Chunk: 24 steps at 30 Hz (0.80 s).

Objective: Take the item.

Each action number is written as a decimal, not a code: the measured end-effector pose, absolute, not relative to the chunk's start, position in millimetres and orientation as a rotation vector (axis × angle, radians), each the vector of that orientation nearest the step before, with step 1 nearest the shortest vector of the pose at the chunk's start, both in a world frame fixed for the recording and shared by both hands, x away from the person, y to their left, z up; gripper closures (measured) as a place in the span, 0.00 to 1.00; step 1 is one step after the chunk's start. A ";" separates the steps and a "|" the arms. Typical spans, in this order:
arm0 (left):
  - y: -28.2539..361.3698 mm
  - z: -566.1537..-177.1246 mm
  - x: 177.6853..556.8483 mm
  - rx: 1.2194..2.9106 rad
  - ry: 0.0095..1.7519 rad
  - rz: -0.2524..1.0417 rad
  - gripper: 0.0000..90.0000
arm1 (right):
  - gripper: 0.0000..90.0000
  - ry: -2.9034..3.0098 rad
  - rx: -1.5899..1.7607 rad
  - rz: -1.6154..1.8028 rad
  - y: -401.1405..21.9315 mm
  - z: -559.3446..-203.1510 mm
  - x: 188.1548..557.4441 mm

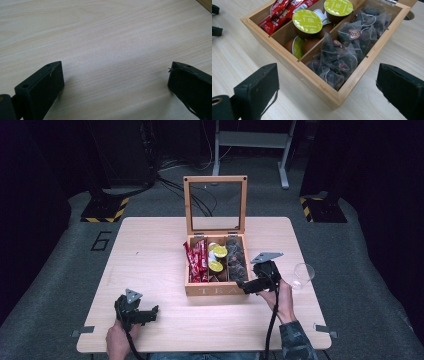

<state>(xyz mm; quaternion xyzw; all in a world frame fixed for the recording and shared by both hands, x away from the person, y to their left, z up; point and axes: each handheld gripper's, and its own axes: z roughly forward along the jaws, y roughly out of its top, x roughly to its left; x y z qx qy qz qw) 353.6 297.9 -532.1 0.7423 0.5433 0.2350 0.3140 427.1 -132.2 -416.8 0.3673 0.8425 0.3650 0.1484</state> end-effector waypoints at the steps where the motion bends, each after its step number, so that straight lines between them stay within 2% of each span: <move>1: 297.8 -532.1 353.6 1.956 1.432 0.619 0.00 | 0.04 2.426 1.059 1.050 -130.7 -416.9 429.4; 18: 297.8 -532.1 353.6 1.956 1.433 0.619 0.00 | 0.16 2.501 1.057 1.037 -114.1 -427.8 468.1; 23: 297.8 -532.1 353.6 1.956 1.433 0.619 0.00 | 0.28 2.508 1.072 1.022 -111.1 -434.0 475.9; 24: 297.8 -532.1 353.6 1.956 1.433 0.619 0.00 | 0.28 2.508 1.072 1.022 -111.1 -434.0 475.9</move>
